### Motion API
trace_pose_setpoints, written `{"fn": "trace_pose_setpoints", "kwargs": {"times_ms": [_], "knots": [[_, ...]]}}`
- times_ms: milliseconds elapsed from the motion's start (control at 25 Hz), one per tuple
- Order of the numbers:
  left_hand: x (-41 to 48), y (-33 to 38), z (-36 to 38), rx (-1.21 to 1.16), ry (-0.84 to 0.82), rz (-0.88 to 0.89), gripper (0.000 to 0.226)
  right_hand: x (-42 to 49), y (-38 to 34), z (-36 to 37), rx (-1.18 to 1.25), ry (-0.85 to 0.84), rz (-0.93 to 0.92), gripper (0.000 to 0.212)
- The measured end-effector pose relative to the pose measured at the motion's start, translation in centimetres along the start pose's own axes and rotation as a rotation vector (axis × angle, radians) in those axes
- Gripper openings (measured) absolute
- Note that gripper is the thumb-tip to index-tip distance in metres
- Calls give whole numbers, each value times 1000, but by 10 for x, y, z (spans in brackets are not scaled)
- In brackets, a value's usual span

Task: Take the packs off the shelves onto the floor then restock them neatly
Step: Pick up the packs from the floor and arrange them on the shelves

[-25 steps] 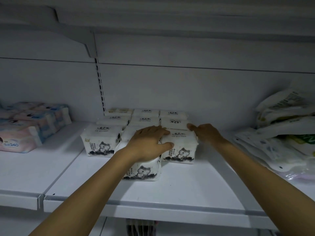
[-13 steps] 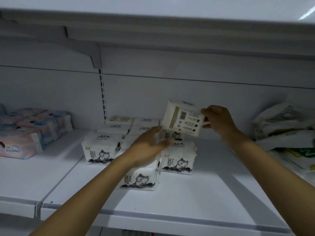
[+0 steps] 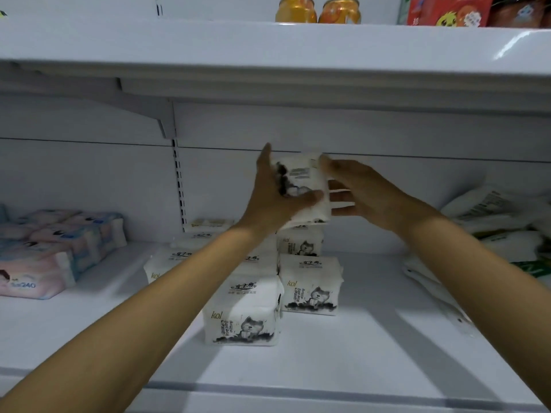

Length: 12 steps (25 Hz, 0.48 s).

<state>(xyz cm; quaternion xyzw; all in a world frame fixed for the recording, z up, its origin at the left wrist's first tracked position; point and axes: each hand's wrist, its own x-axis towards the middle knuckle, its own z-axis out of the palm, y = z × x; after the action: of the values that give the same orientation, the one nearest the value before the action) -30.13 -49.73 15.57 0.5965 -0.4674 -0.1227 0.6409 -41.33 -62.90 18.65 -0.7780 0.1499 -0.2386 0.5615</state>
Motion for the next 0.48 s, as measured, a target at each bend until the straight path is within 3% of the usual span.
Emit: {"fn": "trace_pose_setpoints", "kwargs": {"times_ms": [120,200,240,320,400,480], "knots": [[1,-6,3,173,-134,103,112,5,4,7,-130,168,-163,61],[-5,-22,-6,338,-197,20,108,6,15,-1,-413,319,-241,74],[-9,-38,-11,530,-224,-61,112,6,24,-5,-615,345,-271,77],[-19,-71,-19,864,-264,-248,125,6,49,0,-924,267,-264,79],[-23,-90,-19,917,-247,-334,132,7,79,22,-1056,66,-194,82],[-20,-97,-19,894,-234,-334,132,9,105,42,-996,-92,-119,77]]}}
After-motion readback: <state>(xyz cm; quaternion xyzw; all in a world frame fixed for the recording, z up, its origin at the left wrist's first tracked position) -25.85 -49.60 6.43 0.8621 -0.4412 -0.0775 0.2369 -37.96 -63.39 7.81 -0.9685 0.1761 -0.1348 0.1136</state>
